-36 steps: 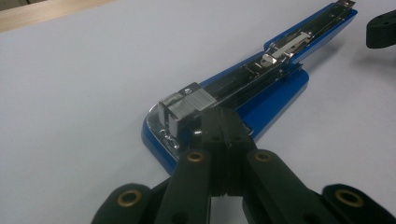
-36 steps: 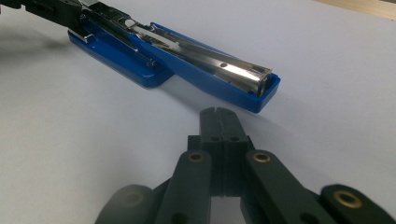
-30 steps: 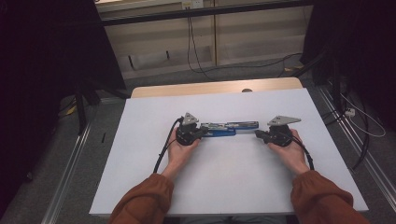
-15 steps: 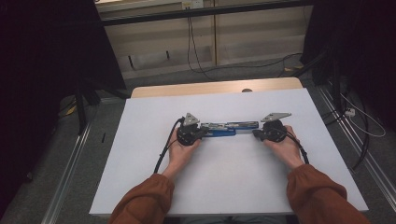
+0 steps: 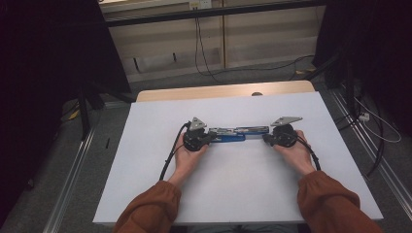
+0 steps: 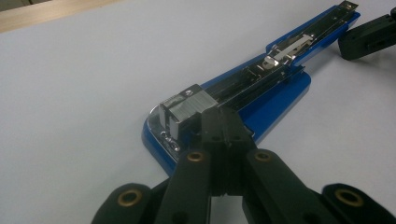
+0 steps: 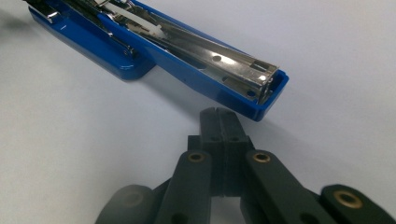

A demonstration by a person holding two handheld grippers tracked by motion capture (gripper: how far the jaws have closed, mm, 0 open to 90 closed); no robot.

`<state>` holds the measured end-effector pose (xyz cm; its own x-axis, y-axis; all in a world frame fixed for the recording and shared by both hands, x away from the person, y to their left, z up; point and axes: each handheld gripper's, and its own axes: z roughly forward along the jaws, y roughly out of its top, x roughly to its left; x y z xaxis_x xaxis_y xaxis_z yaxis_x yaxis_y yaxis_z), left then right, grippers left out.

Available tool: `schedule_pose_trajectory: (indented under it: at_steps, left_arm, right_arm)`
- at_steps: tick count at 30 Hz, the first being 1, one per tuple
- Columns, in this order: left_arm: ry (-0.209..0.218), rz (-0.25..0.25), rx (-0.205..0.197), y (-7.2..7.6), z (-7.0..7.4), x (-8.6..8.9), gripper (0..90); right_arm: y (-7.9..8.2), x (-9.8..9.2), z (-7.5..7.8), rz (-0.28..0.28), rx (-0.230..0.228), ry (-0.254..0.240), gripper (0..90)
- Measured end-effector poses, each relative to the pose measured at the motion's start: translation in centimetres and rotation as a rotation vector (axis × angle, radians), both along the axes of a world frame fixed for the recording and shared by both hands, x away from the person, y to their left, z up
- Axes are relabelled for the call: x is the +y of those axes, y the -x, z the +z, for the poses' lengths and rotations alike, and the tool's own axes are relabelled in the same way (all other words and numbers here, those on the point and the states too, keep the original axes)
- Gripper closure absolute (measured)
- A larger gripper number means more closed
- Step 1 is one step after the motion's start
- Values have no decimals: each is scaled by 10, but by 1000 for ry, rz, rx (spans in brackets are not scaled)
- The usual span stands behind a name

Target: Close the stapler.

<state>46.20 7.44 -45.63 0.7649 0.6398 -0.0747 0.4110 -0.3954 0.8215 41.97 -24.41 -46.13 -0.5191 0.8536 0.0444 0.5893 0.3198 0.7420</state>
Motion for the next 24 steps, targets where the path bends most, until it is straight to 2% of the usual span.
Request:
schedule_pose_trajectory:
  at_steps: [9,24]
  left_arm:
    - [-11,4,-12,1,0,-1,900]
    - [0,3,-9,1,0,-1,900]
  right_arm:
    - [-3,0,-1,-7,-7,-9,900]
    - [-4,0,-1,-5,-12,-13,900]
